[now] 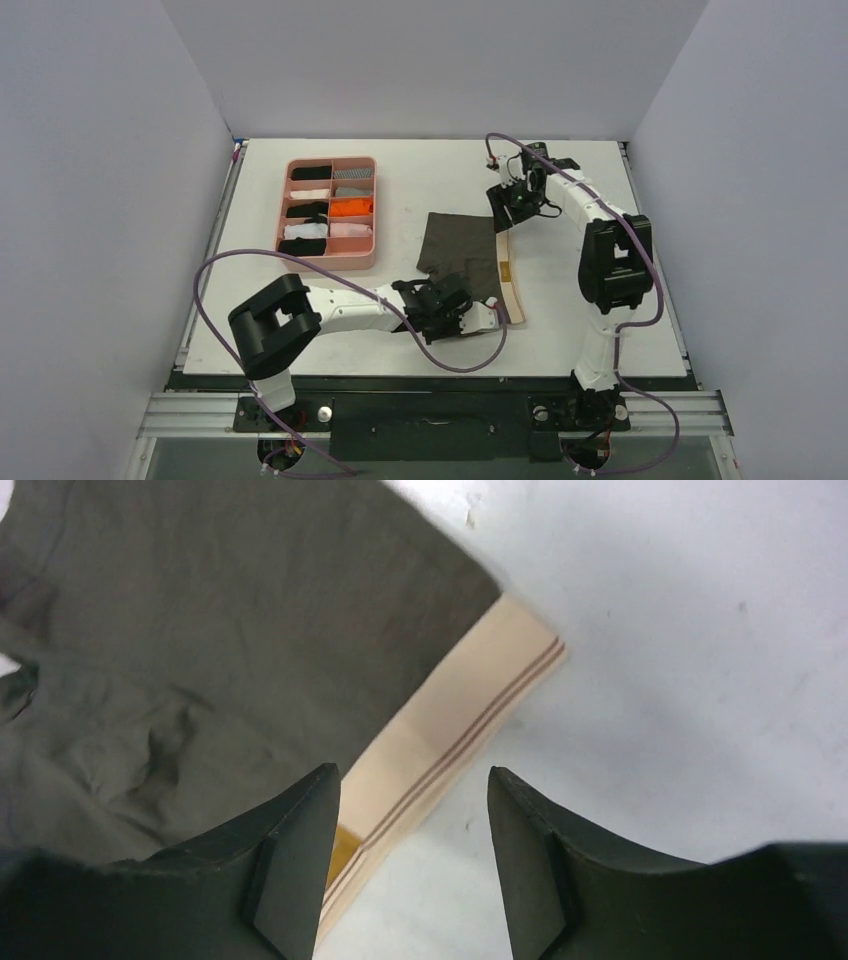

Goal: Roll the underwear
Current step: Fold the underwear at the center of the board.

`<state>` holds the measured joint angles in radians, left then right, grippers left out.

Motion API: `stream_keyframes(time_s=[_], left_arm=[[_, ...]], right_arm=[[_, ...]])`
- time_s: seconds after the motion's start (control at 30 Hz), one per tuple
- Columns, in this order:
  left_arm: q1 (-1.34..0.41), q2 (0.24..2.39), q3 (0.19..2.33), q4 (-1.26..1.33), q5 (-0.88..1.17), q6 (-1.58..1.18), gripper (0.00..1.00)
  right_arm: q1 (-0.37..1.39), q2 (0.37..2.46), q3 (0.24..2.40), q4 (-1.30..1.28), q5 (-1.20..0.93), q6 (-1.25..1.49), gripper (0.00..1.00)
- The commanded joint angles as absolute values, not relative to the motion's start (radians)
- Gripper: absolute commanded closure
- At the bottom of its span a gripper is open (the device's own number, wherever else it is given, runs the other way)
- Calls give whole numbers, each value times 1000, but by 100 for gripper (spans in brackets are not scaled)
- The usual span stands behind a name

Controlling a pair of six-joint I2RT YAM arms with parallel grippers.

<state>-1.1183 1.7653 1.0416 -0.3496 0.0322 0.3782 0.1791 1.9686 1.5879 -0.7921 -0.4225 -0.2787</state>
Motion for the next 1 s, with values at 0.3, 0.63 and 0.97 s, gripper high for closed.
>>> stream_keyframes(time_s=[0.3, 0.63, 0.97], left_arm=[[-1072, 1745, 980, -441, 22, 377, 98], [-1067, 1761, 998, -455, 11, 382, 98], [-1043, 1812, 1029, -442, -85, 367, 98]], right_arm=[[229, 2146, 1755, -781, -266, -221, 57], [232, 2236, 1851, -797, -188, -204, 59], [231, 2322, 2009, -820, -152, -196, 59]])
